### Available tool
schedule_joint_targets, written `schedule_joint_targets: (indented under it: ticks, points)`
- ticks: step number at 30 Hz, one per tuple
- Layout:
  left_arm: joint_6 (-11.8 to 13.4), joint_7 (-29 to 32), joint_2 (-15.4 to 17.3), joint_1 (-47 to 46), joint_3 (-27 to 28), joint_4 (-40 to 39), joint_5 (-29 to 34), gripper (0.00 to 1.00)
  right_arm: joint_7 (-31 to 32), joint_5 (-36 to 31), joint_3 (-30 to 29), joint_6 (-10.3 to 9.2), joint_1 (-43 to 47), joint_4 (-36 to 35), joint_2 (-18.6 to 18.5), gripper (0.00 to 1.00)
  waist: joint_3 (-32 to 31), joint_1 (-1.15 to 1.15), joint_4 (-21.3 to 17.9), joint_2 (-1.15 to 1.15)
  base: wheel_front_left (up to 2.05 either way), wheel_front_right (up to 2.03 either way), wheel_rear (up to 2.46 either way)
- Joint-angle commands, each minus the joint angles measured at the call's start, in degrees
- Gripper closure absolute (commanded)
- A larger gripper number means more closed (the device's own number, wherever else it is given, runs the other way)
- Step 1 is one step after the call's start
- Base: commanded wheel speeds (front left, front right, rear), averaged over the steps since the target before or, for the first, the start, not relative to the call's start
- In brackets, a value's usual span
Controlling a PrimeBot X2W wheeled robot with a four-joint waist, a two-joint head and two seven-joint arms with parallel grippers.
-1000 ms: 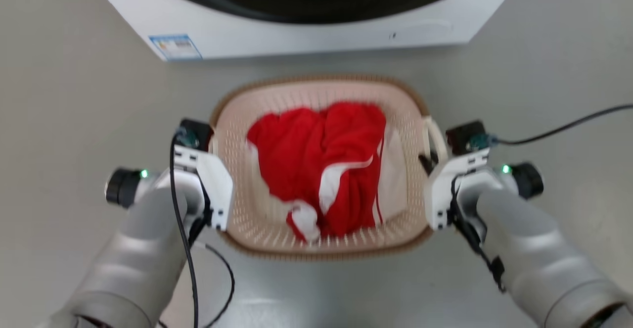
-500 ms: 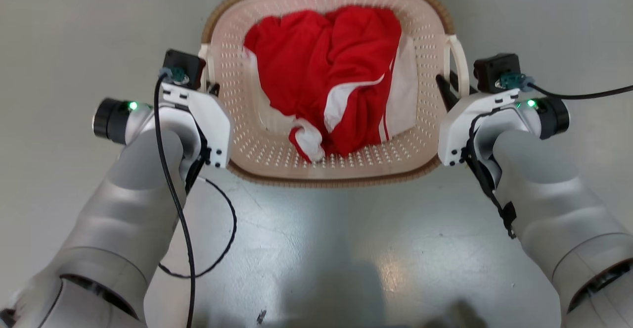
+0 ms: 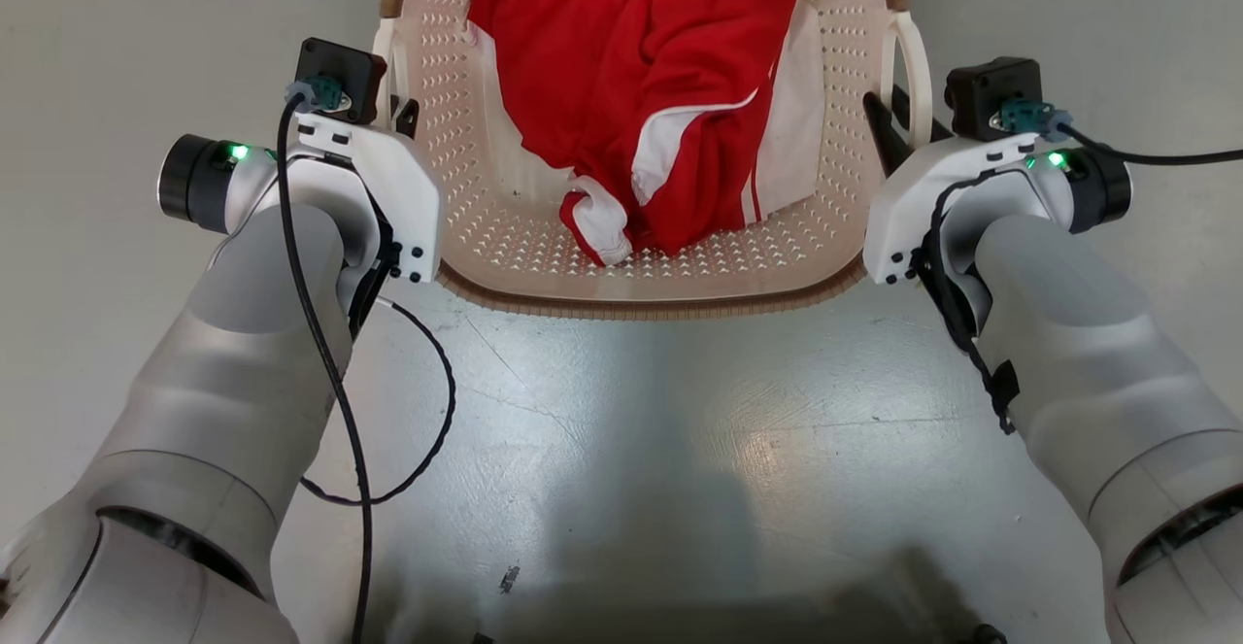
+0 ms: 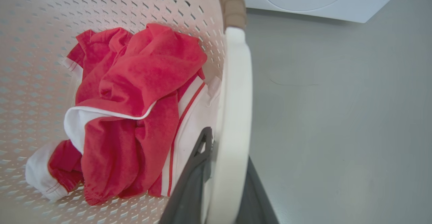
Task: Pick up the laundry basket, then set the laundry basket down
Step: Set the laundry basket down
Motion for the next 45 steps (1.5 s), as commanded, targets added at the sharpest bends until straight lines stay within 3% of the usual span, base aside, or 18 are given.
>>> schedule_joint_targets:
  ticks: [1, 45]
  points:
    - [0.11, -1.05, 1.71, -1.54, 0.51, -0.3, -0.07, 1.0, -0.94, -1.36, 0.66, 0.9, 1.28, -0.65, 1.5, 1.0, 0.39, 0.0, -0.1, 0.0, 0.0, 0.0, 0.0]
    - [-0.11, -1.14, 1.43, -2.8, -1.33, 0.57, -1.82, 1.0, -0.27, -4.32, -2.88, 0.9, 1.69, -0.58, 1.5, 1.0, 3.45, 0.0, -0.8, 0.0, 0.0, 0.0, 0.0]
